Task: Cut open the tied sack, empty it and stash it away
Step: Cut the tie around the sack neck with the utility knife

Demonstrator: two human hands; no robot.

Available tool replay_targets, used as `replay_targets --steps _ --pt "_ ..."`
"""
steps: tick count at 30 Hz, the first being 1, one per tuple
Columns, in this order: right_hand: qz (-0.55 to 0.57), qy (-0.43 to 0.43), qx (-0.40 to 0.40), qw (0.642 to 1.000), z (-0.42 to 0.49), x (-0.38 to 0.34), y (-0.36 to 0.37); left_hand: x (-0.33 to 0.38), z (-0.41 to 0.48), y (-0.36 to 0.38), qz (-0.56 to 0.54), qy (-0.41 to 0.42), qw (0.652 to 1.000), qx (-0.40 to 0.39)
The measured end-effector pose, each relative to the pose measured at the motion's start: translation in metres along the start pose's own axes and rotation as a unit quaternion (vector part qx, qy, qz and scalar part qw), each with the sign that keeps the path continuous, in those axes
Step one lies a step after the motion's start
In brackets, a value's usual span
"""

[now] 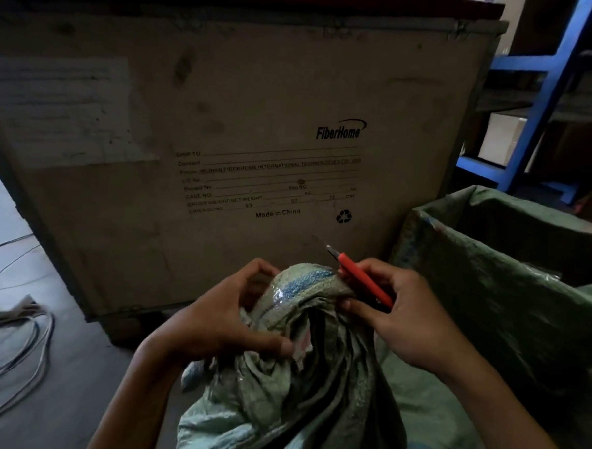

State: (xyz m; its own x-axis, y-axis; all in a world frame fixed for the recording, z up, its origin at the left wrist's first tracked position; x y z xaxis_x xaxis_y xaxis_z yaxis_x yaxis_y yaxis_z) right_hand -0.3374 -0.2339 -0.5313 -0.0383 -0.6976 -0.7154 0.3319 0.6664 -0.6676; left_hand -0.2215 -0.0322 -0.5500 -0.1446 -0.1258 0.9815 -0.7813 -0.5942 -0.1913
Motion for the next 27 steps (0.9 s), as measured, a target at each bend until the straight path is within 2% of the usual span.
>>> replay_targets --steps 2,5,8,11,13,15,16,17,18,19,20,21,22,23,24,25,26,27 --pt "-0.022 -0.008 0.0 1.0 -0.001 -0.001 0.003 0.003 0.002 -0.01 0.098 0.059 0.989 0.091" --pt "-0.042 -0.023 0.009 0.999 -0.001 -0.006 0.007 0.013 0.001 -0.006 0.16 0.184 0.944 0.221" --pt "-0.061 -0.032 0.037 0.997 -0.001 -0.007 0.007 0.024 0.0 0.004 0.177 0.264 0.911 0.264" --pt "-0.068 -0.009 0.062 0.996 -0.001 -0.003 0.0 0.022 -0.002 -0.006 0.158 0.281 0.891 0.318" --pt "-0.068 0.001 0.061 0.996 -0.002 -0.001 -0.001 0.02 -0.007 -0.011 0.226 0.271 0.83 0.432" --pt "-0.08 0.007 0.051 0.995 -0.004 -0.004 0.002 0.023 -0.018 -0.006 0.31 0.235 0.727 0.566" --pt "-0.085 0.009 0.046 0.995 -0.005 -0.006 0.004 0.023 -0.022 0.0 0.341 0.226 0.682 0.605" --pt "-0.085 0.01 0.044 0.995 -0.007 -0.008 0.007 0.023 -0.024 0.007 0.357 0.239 0.66 0.617" --pt "-0.079 0.011 0.045 0.996 -0.008 -0.011 0.008 0.022 -0.023 0.014 0.353 0.264 0.661 0.607" --pt "-0.069 0.014 0.05 0.996 -0.009 -0.012 0.01 0.021 -0.018 0.017 0.335 0.271 0.69 0.582" --pt "-0.058 0.019 0.056 0.997 -0.01 -0.013 0.011 0.019 -0.013 0.018 0.311 0.242 0.73 0.558" --pt "-0.047 0.024 0.063 0.997 -0.01 -0.014 0.012 0.013 -0.006 0.016 0.282 0.178 0.778 0.532" --pt "-0.036 0.029 0.069 0.997 -0.011 -0.015 0.012 0.008 0.0 0.015 0.218 0.109 0.831 0.499" --pt "-0.028 0.033 0.07 0.997 -0.011 -0.016 0.014 0.003 0.004 0.017 0.1 0.052 0.881 0.46" --pt "-0.022 0.038 0.067 0.997 -0.012 -0.016 0.015 -0.002 0.008 0.023 -0.055 0.012 0.909 0.412" --pt "-0.018 0.044 0.059 0.997 -0.013 -0.016 0.018 -0.005 0.012 0.031 -0.196 -0.017 0.912 0.36" --pt "-0.011 0.049 0.053 0.997 -0.013 -0.016 0.02 -0.005 0.016 0.037 -0.293 -0.02 0.901 0.32" --pt "0.001 0.053 0.054 0.997 -0.014 -0.015 0.022 -0.005 0.02 0.04 -0.346 -0.008 0.888 0.302"
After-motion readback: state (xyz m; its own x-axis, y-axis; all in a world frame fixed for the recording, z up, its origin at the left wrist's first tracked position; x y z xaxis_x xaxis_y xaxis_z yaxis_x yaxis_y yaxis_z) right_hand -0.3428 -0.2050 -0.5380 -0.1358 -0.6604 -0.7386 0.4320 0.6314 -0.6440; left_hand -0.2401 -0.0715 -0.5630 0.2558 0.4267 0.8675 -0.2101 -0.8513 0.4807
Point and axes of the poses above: each hand's wrist, its own z-axis towards the middle knuckle, its own y-axis out of the palm, x = y × z, the point moved 4 cm from there along z, towards the middle knuckle, and after that the axes turned 15 degrees about -z, right-handed, at the moved point
